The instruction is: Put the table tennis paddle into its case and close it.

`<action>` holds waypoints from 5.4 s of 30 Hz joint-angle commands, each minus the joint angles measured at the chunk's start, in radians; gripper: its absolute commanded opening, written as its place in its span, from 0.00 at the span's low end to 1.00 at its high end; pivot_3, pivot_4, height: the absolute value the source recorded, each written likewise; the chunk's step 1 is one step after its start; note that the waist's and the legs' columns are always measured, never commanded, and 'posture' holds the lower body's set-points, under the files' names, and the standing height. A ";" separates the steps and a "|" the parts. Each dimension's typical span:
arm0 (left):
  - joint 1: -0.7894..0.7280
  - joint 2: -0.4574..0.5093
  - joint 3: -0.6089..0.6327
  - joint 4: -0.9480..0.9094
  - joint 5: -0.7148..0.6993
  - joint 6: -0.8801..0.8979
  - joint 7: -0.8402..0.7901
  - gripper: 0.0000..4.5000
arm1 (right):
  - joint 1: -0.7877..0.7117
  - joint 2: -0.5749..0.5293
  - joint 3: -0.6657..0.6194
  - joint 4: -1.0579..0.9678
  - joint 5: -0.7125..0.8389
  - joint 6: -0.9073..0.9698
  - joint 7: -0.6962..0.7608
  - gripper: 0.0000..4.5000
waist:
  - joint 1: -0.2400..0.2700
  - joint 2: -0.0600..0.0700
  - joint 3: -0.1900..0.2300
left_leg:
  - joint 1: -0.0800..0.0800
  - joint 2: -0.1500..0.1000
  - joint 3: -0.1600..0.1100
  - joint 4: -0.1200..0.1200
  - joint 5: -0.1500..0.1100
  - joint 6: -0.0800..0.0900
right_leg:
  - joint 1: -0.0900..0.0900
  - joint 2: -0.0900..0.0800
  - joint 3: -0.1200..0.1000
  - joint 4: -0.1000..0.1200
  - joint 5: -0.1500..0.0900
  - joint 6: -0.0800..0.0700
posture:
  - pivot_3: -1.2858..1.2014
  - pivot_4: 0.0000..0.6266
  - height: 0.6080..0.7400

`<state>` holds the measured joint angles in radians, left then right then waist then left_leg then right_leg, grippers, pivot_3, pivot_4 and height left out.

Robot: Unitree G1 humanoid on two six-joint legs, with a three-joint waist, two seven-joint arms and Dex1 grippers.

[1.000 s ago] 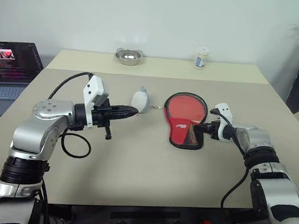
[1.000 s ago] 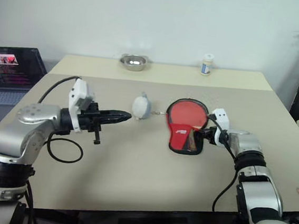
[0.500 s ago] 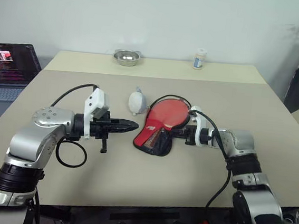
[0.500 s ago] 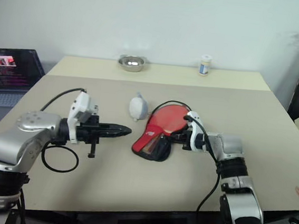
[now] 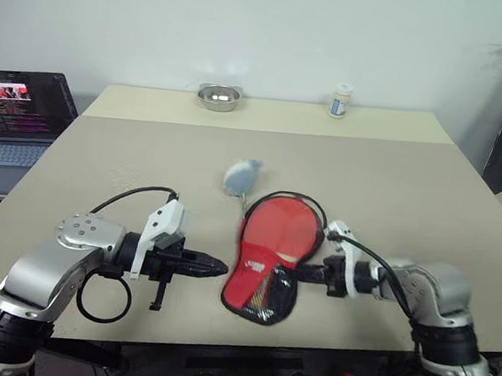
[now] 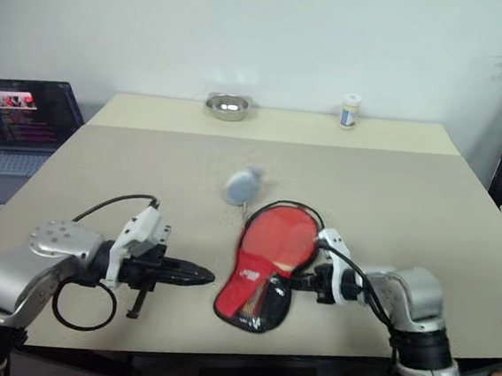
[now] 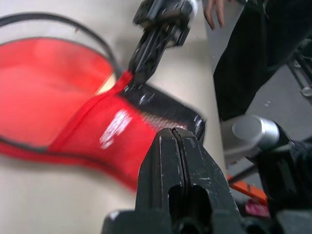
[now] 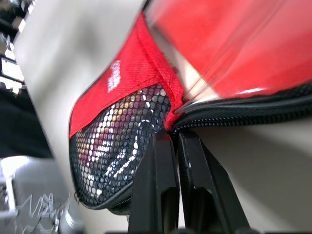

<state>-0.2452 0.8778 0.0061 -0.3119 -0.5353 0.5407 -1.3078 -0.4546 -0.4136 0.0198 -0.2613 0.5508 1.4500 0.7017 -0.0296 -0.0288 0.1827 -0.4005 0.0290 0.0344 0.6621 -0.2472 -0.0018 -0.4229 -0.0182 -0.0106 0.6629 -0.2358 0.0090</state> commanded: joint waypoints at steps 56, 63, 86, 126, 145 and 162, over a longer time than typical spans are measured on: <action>-0.071 -0.099 0.056 0.167 0.048 -0.072 0.251 0.20 | -0.144 -0.146 0.168 0.155 -0.139 -0.744 0.133 1.00 | 0.003 0.000 0.001 | -0.001 0.001 -0.001 -0.001 0.000 0.000 | 0.001 0.001 -0.001 -0.003 0.000 0.001 | 0.52 0.24 1.00; -0.265 -0.176 0.033 0.383 0.169 -0.147 0.388 0.75 | -0.120 -0.025 0.249 0.370 -0.281 -0.895 0.098 1.00 | 0.013 -0.001 0.001 | -0.002 -0.002 0.000 0.001 0.000 0.000 | 0.001 0.000 -0.001 -0.003 0.000 0.001 | 0.52 0.24 1.00; -0.805 -0.450 -0.098 1.397 0.464 -0.541 0.326 0.99 | -0.014 0.043 0.270 0.143 -0.316 -0.814 0.028 1.00 | 0.009 -0.001 0.001 | -0.001 -0.001 0.000 0.001 0.000 0.000 | 0.000 0.004 -0.001 -0.001 0.000 0.001 | 0.52 0.24 1.00; -1.227 -0.865 -0.359 1.685 1.033 -0.749 1.142 0.10 | 0.099 -0.006 0.412 0.151 -0.423 -0.542 -0.016 1.00 | 0.023 -0.014 -0.010 | 0.001 -0.002 -0.001 0.001 0.000 0.000 | 0.003 0.003 -0.003 -0.002 0.000 0.002 | 0.52 0.24 1.00; -1.181 -1.048 -0.434 1.690 1.119 -0.825 1.035 0.10 | 0.079 0.056 0.402 0.183 -0.446 -0.546 -0.044 1.00 | 0.021 -0.011 -0.013 | 0.002 -0.001 0.000 0.000 0.000 0.000 | 0.003 0.004 -0.003 -0.001 0.000 0.002 | 0.52 0.24 1.00; -1.140 -0.962 -0.420 1.679 1.104 -0.935 0.975 0.99 | -0.026 0.112 0.350 0.312 -0.462 -0.620 -0.050 1.00 | -0.008 -0.010 -0.018 | 0.006 0.000 0.000 -0.001 0.000 0.000 | 0.004 0.006 -0.002 0.000 0.000 0.002 | 0.52 0.24 1.00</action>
<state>-1.3883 -0.0835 -0.4322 1.4011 0.5932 -0.3618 -0.3220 -0.5100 -0.2943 0.3546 -0.0709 0.0998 0.7851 0.6544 -0.0378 -0.0383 0.1645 -0.3943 0.0295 0.0348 0.6611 -0.2475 -0.0017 -0.4191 -0.0126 -0.0122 0.6631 -0.2361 0.0111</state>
